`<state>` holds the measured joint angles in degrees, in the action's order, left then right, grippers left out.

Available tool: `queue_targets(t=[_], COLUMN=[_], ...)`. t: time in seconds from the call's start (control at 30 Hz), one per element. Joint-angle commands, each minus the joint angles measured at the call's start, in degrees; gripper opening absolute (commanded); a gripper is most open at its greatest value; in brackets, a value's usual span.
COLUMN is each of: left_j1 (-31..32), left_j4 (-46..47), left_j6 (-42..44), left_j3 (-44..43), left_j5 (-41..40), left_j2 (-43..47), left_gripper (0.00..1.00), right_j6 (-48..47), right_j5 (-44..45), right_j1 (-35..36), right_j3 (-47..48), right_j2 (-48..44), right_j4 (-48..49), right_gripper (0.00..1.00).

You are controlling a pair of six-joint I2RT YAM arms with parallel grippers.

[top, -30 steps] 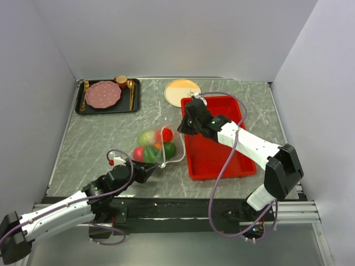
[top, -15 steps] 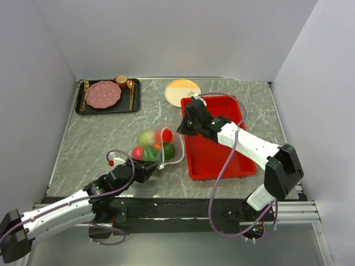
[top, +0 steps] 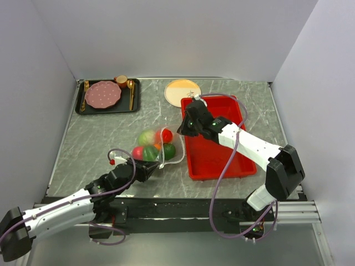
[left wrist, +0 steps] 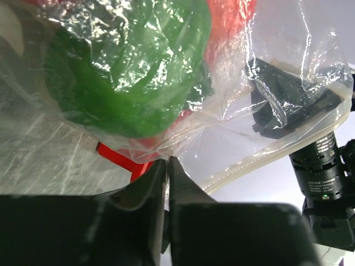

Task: Place the food in the zip-top bag and seal the zipper
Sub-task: Zip the zipper food storage bag at the center of the board.

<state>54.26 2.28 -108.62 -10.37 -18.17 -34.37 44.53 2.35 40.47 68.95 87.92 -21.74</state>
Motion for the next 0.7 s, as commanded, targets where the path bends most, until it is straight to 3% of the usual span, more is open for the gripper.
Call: queue_targets(t=[0.0,0.07,0.17,0.27,0.4,0.5,0.67], left_j1=[0.3,0.2,0.2,0.2,0.3,0.3,0.3], left_j4=[0.3,0.3,-1.2,-3.3,-4.9,-3.9,-3.0], left_j6=[0.6,0.0,0.0,0.8,1.1,1.0,2.0], left_j3=[-2.2,-1.5,-1.5,-2.3,-2.4,-1.5,-1.8], left_j5=[-0.9,-1.0,-1.2,-2.0,-2.6,-2.4,-2.2], left_j2=[0.8,1.8,2.9,4.1,5.5,6.2,5.6], left_gripper=[0.01,0.01,0.01,0.01,0.01,0.01,0.01], right_j6=[0.0,-0.4,-1.5,-2.4,-2.3,-0.8,4.4], right_j5=[-0.1,-0.1,0.9,4.0,7.9,10.6,5.9], right_j1=[0.4,0.5,0.4,0.1,-0.5,-0.5,-0.2], right_j3=[-0.4,0.0,1.5,3.9,3.5,1.5,-7.0], right_j2=[-2.7,-2.5,-2.1,-2.2,-5.9,-10.4,-20.5], right_j4=[1.5,1.3,-0.2,-3.7,-5.8,-7.1,-6.0], right_gripper=[0.02,0.04,0.17,0.54,0.79,0.86,0.82])
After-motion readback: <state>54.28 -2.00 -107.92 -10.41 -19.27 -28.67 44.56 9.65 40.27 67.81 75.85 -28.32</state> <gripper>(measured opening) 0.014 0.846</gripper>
